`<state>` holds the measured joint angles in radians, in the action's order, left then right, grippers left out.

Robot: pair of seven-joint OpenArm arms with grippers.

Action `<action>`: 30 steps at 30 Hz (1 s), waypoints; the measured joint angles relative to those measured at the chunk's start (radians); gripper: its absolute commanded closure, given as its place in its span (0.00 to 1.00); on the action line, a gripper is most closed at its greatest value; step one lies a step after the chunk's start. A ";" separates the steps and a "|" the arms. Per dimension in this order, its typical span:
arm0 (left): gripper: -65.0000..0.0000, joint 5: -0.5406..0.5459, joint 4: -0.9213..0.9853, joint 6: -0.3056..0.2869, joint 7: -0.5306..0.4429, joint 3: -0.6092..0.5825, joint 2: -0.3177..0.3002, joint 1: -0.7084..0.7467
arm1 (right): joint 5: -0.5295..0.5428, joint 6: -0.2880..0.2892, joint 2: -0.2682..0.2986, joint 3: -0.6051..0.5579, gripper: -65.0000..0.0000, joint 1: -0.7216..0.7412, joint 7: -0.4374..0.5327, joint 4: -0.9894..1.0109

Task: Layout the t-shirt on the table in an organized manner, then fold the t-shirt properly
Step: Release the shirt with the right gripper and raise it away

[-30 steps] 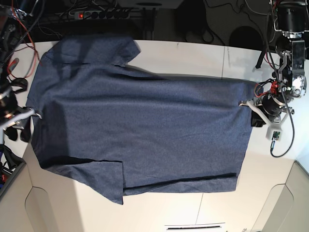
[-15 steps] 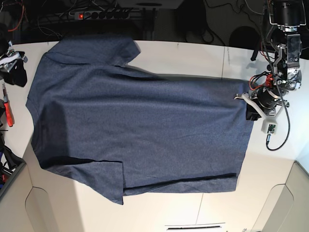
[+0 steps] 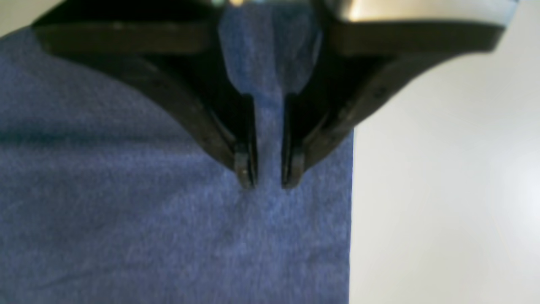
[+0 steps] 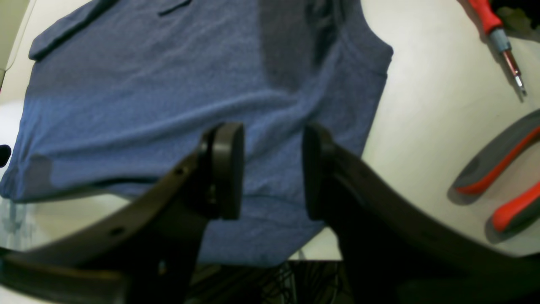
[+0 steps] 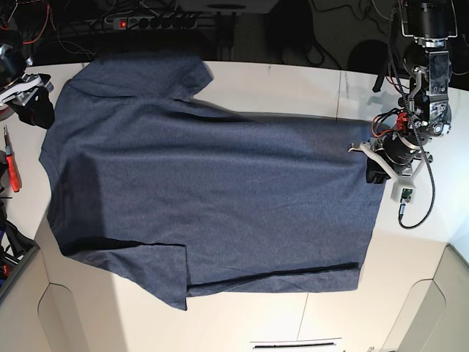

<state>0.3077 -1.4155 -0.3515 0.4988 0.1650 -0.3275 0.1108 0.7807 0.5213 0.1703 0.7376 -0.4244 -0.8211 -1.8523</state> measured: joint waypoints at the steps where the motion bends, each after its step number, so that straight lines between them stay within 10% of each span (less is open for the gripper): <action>1: 0.79 0.000 0.000 0.000 0.010 0.000 0.000 0.000 | -0.002 0.000 -0.006 0.000 0.66 0.000 -0.001 0.000; 17: 0.79 0.000 0.000 -0.004 -0.007 0.000 -0.002 0.003 | -0.036 0.000 -0.129 0.002 0.66 -0.065 0.035 0.040; 30: 0.79 0.016 0.000 -0.047 -0.028 0.000 0.000 -0.003 | -0.156 -0.014 -0.076 0.003 0.66 0.079 0.211 0.425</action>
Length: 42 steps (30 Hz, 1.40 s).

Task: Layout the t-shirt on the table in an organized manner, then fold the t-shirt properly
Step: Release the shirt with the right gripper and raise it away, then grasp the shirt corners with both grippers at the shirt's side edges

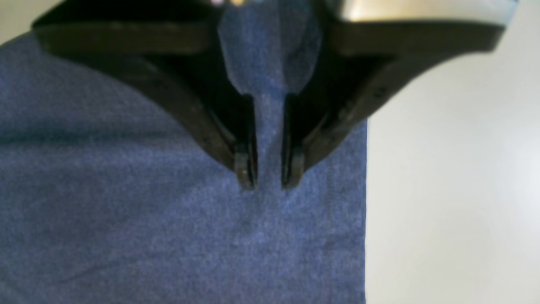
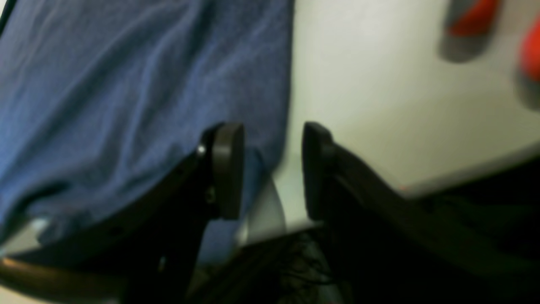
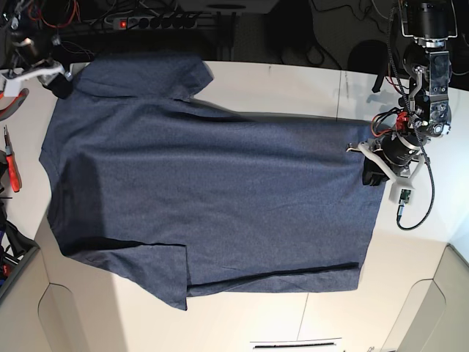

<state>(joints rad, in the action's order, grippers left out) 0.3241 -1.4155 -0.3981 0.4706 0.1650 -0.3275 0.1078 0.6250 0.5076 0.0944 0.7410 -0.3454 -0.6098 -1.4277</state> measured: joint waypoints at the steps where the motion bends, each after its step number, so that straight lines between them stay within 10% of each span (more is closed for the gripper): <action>1: 0.79 0.001 0.000 0.000 0.000 0.000 0.000 0.000 | 0.014 -0.002 -0.003 0.000 0.66 0.014 0.005 0.024; 17: 0.79 0.001 0.000 0.000 0.000 0.000 0.000 -0.005 | 0.131 0.005 0.003 0.001 0.67 0.060 -0.076 0.104; 21: 0.79 0.020 0.000 0.000 0.000 0.000 0.000 -0.006 | 0.130 0.000 0.003 0.001 1.00 0.060 -0.116 0.106; 25: 0.79 0.108 0.000 0.017 -0.011 0.009 0.001 -0.006 | 0.131 0.032 0.002 0.001 1.00 0.058 -0.128 0.107; 33: 0.79 0.366 -0.002 0.019 0.094 0.305 0.003 -0.008 | 0.131 0.032 0.002 0.001 1.00 0.058 -0.128 0.107; 42: 0.73 0.418 -0.003 0.016 0.188 0.482 -0.033 0.068 | 0.142 0.040 0.002 0.001 1.00 0.058 -0.128 0.107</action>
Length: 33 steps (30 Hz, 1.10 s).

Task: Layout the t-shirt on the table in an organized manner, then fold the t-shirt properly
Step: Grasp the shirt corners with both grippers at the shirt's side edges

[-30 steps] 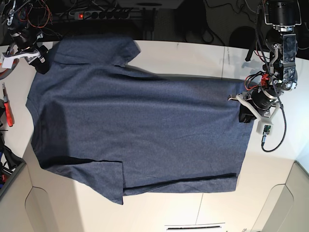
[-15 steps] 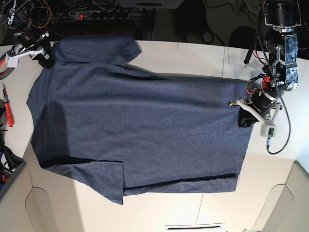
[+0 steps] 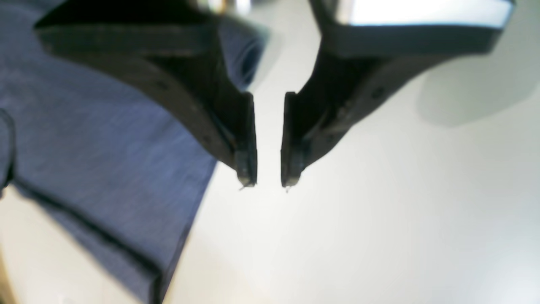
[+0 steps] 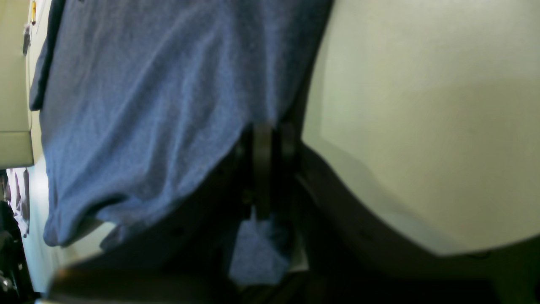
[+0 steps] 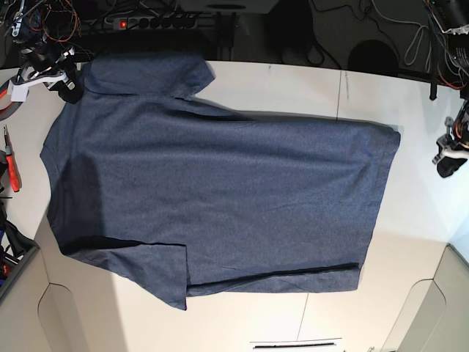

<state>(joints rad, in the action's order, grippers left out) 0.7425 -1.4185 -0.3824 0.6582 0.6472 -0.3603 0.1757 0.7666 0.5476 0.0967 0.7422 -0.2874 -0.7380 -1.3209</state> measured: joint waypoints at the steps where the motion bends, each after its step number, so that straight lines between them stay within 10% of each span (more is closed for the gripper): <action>1: 0.65 0.000 0.000 0.000 -0.001 -0.001 0.003 0.014 | 0.000 0.000 0.000 0.000 1.00 0.000 0.000 0.000; 5: 0.44 0.002 0.015 -0.012 0.000 -0.040 0.008 0.058 | 0.000 0.003 0.000 0.000 1.00 0.000 0.000 0.000; 33: 0.44 0.140 0.149 -0.069 -0.037 -0.236 0.074 0.041 | 0.019 0.003 0.000 0.000 1.00 0.000 -0.007 0.000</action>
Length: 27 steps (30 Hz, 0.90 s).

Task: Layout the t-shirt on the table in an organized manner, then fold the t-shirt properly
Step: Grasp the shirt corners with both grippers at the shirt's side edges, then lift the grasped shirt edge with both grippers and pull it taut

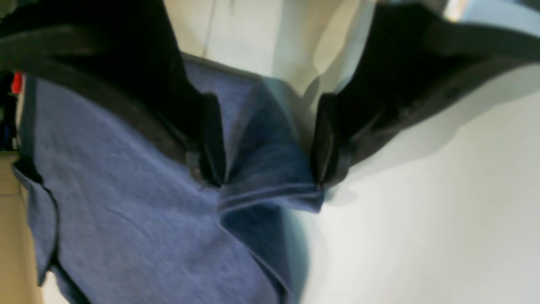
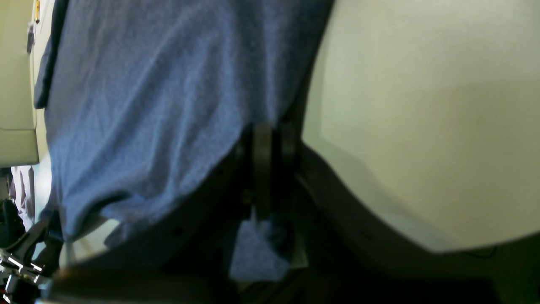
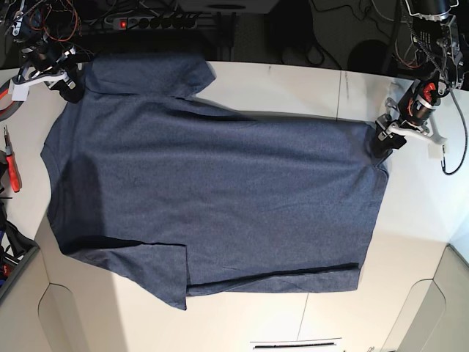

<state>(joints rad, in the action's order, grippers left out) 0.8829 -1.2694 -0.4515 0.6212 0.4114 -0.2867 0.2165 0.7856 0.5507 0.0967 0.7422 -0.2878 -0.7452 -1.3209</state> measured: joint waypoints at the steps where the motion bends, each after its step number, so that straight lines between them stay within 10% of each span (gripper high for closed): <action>1: 0.44 0.005 0.000 -0.010 0.001 0.000 0.002 0.000 | 0.000 0.000 0.000 0.000 1.00 0.000 0.000 0.000; 8: 0.48 0.008 0.000 -0.028 0.006 0.000 0.002 0.002 | 0.000 0.000 0.000 0.000 1.00 0.000 0.000 0.000; 14: 1.00 -0.003 0.006 -0.043 0.010 -0.003 0.004 0.005 | 0.000 0.000 0.000 0.000 1.00 0.000 0.000 0.000; 27: 1.00 0.111 0.006 -0.171 0.144 0.157 0.004 0.008 | -0.035 -0.013 -0.006 0.000 1.00 -0.067 -0.049 -0.162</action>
<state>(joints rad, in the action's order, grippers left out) 0.9936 -1.2629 -0.6224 0.7654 0.5686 -0.2825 0.2249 0.7509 0.5381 0.0910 0.7418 -0.3546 -0.7940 -1.4826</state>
